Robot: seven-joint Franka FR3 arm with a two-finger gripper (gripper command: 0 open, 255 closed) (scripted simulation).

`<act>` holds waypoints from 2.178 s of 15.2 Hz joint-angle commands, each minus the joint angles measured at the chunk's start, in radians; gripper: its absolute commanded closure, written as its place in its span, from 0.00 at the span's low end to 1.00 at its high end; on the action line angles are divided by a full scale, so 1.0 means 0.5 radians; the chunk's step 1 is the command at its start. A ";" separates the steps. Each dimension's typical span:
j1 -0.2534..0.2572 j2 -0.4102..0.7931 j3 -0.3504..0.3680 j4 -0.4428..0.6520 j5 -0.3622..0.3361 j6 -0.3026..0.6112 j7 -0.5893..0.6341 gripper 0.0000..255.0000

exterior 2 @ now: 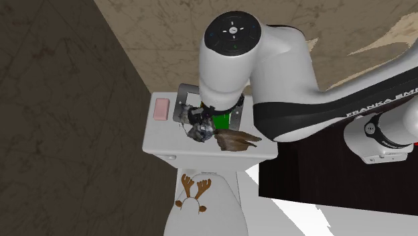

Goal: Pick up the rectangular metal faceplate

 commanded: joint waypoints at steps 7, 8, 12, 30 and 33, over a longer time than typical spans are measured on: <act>0.070 0.547 -0.203 0.473 -0.222 0.086 0.539 0.00; 0.077 0.611 -0.231 0.537 -0.234 0.090 0.591 0.00; 0.097 0.861 -0.339 0.803 -0.255 0.091 0.777 0.00; 0.106 1.278 -0.468 1.141 -0.261 0.188 0.982 1.00; 0.107 1.279 -0.468 1.142 -0.261 0.187 0.982 1.00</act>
